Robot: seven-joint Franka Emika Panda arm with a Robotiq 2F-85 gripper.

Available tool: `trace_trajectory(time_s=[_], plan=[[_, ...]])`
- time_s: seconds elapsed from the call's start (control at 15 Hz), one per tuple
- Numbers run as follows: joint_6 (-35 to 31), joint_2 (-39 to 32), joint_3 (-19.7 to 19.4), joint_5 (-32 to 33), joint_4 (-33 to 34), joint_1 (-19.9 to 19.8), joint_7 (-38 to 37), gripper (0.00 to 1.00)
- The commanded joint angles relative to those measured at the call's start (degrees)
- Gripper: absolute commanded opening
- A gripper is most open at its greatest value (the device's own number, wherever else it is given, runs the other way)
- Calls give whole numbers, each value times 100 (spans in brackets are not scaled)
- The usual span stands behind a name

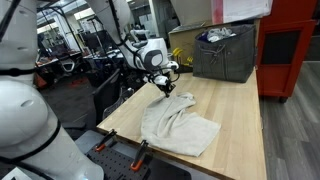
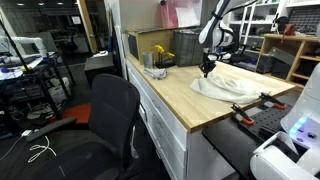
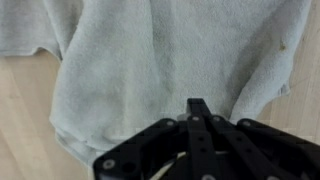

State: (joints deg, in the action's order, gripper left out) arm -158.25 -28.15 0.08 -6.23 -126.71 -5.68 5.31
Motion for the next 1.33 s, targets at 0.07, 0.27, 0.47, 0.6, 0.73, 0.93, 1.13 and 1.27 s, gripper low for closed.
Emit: trace_trajectory(time_s=[0.07, 0.27, 0.47, 0.6, 0.73, 0.93, 1.13, 1.27], plan=[[-63, -431, 76, -11, 324, -77, -14, 0], [-5, -609, 197, -63, 433, -74, -25, 0], [71, -681, 437, -112, 443, -83, 45, 0], [65, -678, 577, -92, 396, -42, 79, 0], [50, -645, 713, -85, 348, -26, 131, 0], [118, -600, 934, -123, 328, -68, 224, 0], [165, -553, 1105, -144, 299, -102, 300, 0], [179, -514, 1229, -175, 257, -141, 372, 0]])
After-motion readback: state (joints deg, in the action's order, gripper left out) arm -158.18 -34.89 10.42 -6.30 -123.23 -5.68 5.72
